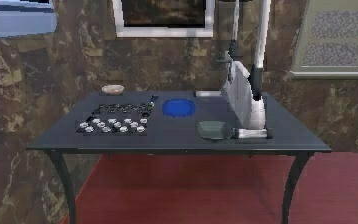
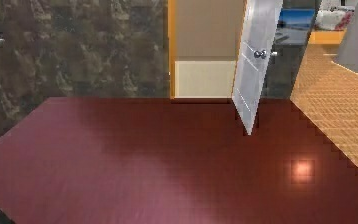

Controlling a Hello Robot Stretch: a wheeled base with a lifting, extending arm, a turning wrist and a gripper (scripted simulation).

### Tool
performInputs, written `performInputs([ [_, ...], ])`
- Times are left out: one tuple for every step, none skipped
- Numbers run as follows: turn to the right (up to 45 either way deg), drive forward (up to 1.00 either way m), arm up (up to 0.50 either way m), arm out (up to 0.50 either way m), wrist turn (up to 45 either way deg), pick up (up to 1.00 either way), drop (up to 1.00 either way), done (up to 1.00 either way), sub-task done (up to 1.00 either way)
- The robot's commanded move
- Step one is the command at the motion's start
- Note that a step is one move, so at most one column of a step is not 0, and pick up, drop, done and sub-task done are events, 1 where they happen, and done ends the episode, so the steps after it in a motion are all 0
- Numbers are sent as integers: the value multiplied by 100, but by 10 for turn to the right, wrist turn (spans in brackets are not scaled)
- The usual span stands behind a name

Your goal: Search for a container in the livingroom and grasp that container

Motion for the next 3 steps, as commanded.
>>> performInputs([
  [30,0,0,0,0,0,0,0,0],
  [0,20,0,0,0,0,0,0,0],
  [-450,0,0,0,0,0,0,0,0],
])
